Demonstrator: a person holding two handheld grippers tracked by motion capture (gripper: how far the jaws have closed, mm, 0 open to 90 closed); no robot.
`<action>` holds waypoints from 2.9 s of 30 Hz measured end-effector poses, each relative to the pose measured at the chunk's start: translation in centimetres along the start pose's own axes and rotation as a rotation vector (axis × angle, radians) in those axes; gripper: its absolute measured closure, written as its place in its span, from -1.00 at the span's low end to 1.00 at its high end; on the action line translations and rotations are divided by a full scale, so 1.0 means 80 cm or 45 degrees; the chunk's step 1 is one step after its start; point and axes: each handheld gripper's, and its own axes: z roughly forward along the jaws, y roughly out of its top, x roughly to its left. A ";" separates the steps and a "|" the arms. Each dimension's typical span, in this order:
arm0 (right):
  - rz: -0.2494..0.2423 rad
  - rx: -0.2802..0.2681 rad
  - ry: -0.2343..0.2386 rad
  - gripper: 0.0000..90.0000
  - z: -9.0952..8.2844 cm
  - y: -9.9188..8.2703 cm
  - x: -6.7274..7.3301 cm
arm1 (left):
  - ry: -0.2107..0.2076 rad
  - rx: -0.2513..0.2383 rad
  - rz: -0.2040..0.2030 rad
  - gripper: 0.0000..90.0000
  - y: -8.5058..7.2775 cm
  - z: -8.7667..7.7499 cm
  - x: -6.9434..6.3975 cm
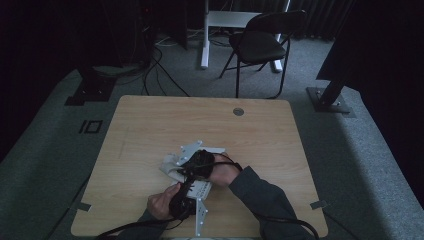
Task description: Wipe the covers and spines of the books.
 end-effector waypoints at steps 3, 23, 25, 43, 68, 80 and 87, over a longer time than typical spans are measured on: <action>-0.003 -0.010 0.028 0.83 -0.001 0.001 0.001 | 0.001 -0.001 0.001 0.75 0.000 0.000 0.000; 0.014 -0.050 0.128 0.83 -0.003 0.002 -0.002 | 0.004 -0.009 -0.005 0.75 0.000 -0.001 0.000; 0.026 -0.044 0.106 0.83 -0.002 0.000 -0.004 | 0.002 -0.004 0.005 0.75 0.000 -0.001 -0.001; 0.138 -0.110 -0.027 0.83 -0.027 -0.016 -0.032 | -0.027 -0.003 -0.044 0.75 0.000 0.000 0.002; 0.229 -0.241 -0.167 0.83 -0.079 -0.036 -0.050 | -0.084 -0.011 -0.161 0.75 -0.001 0.001 0.011; 0.268 -0.271 -0.214 0.83 -0.094 -0.047 -0.057 | -0.142 -0.004 -0.273 0.75 -0.003 0.002 0.023; 0.285 -0.287 -0.234 0.83 -0.100 -0.053 -0.060 | -0.176 -0.007 -0.350 0.75 -0.006 0.002 0.032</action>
